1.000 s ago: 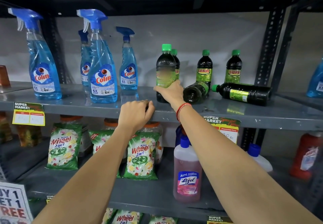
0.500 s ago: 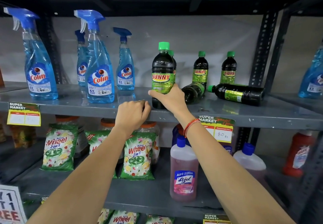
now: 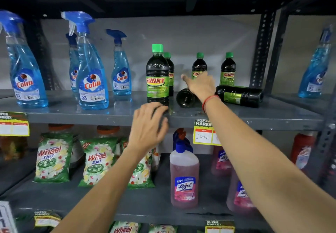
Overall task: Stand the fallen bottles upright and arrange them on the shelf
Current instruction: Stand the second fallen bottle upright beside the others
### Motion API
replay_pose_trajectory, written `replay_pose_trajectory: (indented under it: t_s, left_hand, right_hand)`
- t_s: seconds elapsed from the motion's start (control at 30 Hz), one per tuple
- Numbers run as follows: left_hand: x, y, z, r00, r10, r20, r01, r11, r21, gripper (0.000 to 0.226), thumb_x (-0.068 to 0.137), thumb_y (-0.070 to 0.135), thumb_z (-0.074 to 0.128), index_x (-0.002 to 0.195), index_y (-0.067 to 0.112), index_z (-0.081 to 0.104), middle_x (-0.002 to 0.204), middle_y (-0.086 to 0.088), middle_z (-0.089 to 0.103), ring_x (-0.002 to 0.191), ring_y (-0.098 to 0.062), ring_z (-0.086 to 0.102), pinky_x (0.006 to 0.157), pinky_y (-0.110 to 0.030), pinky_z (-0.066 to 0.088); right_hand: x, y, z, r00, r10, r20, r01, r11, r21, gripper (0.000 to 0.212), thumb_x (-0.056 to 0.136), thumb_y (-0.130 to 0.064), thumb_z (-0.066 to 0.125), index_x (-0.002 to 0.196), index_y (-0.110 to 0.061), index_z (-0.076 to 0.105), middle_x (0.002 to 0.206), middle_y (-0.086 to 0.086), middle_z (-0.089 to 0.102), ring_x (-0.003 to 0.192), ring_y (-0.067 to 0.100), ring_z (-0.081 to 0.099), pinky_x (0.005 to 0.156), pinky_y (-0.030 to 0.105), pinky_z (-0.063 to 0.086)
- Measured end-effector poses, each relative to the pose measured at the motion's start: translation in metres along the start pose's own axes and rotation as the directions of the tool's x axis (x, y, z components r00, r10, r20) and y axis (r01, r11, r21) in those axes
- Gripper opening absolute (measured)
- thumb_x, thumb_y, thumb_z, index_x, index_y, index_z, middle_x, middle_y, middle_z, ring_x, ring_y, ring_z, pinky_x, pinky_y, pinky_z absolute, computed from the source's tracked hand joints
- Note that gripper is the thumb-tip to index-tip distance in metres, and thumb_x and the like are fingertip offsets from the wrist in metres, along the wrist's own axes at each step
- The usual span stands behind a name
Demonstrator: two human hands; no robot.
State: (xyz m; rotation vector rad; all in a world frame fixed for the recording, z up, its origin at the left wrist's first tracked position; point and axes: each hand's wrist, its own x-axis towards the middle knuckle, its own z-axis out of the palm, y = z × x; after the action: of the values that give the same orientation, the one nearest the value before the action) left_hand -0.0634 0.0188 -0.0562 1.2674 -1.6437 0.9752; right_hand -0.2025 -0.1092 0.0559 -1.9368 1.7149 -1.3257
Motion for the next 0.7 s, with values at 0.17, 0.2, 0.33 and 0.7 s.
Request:
replay_pose_trajectory:
  t_s: [0.17,0.2,0.33,0.7]
  left_hand:
    - [0.029,0.040,0.021,0.978,0.095,0.184,-0.092,0.995,-0.022,0.040,0.090,0.031,0.038,0.109,0.004,0.061,0.100,-0.011,0.064,0.087,-0.026,0.058,0.069,-0.038,0.043]
    - [0.031,0.043,0.025,0.977,0.059,0.203,-0.058,0.998,-0.013,0.040,0.091,0.032,0.036,0.106,0.005,0.062,0.095,-0.010,0.065,0.082,-0.026,0.059,0.067,-0.037,0.043]
    - [0.027,0.046,0.035,0.975,0.006,0.221,-0.013,0.999,0.030,0.038,0.092,0.030,0.035,0.085,0.007,0.065,0.078,-0.008,0.068,0.069,-0.026,0.062,0.061,-0.036,0.043]
    - [0.027,0.053,0.043,0.989,-0.036,0.145,0.027,0.997,0.067,0.037,0.091,0.027,0.038,0.081,0.006,0.068,0.077,-0.008,0.073,0.067,-0.025,0.066,0.058,-0.035,0.044]
  right_hand:
    - [0.021,0.011,0.005,0.872,0.231,0.431,-0.332,0.927,0.174,0.059,0.078,-0.053,0.067,0.115,-0.008,0.060,0.101,0.010,0.069,0.078,0.023,0.065,0.065,0.029,0.051]
    - [0.024,0.012,0.006,0.856,0.228,0.464,-0.354,0.912,0.206,0.044,0.081,-0.047,0.066,0.102,-0.009,0.061,0.089,0.009,0.068,0.071,0.021,0.063,0.061,0.030,0.051]
    - [0.028,0.021,0.008,0.812,0.260,0.523,-0.475,0.816,0.331,0.026,0.082,-0.034,0.068,0.085,-0.011,0.056,0.075,0.008,0.063,0.062,0.021,0.061,0.058,0.032,0.052]
    - [0.020,0.029,0.009,0.979,0.142,0.144,-0.201,0.741,0.640,0.078,0.044,-0.046,0.082,0.110,-0.010,0.062,0.100,0.008,0.071,0.087,0.026,0.070,0.083,0.041,0.059]
